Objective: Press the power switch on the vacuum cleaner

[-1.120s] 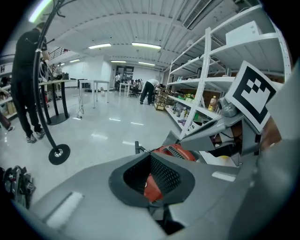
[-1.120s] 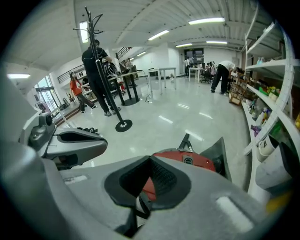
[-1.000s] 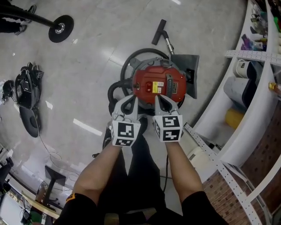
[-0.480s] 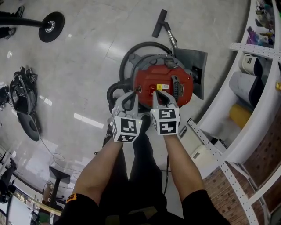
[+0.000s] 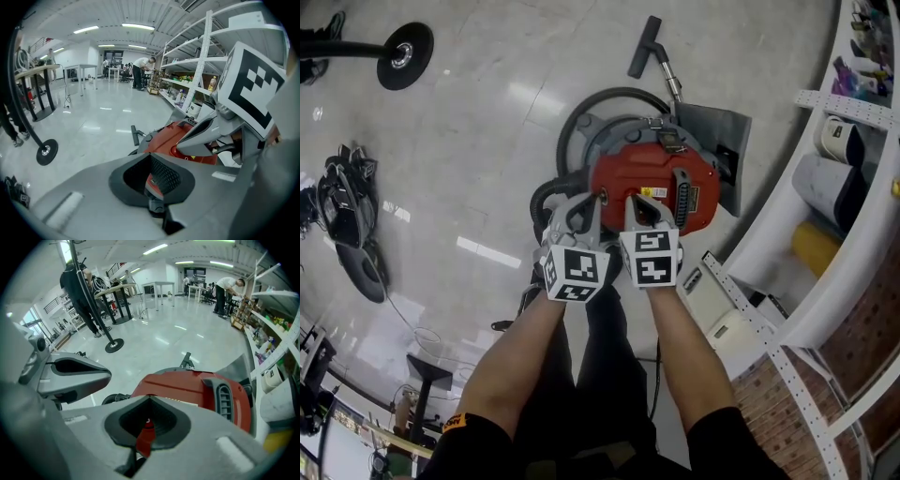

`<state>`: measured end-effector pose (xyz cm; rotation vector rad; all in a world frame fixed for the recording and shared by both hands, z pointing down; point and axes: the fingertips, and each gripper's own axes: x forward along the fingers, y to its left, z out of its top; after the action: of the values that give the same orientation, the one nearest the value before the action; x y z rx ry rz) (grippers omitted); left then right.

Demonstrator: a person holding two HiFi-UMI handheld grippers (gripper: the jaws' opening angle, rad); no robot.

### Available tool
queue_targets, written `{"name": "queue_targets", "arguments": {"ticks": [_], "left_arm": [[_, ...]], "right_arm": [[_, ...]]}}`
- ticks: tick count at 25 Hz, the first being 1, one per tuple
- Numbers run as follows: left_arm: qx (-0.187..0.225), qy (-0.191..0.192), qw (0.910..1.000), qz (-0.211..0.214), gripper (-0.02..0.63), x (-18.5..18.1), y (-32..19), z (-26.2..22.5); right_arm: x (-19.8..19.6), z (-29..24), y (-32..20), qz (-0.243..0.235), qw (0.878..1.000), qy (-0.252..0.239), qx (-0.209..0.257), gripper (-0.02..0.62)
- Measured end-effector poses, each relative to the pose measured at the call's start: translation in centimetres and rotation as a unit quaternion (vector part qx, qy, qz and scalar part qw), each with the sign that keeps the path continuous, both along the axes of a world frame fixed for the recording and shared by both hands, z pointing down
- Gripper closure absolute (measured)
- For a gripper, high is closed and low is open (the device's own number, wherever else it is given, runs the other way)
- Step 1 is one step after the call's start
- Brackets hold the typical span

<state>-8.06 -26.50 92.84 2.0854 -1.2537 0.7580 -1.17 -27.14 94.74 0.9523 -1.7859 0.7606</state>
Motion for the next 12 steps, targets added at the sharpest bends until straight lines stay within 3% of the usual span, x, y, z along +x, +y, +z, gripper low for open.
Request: {"name": "queue_targets", "arguments": {"ticks": [12], "left_arm": [[-0.001,0.003,1.0,0.007,0.592,-0.2,-0.47,-0.48]], "right_arm": [[-0.4,0.86,-0.8,0.006,1.0,0.007,-0.019,0.603]]}}
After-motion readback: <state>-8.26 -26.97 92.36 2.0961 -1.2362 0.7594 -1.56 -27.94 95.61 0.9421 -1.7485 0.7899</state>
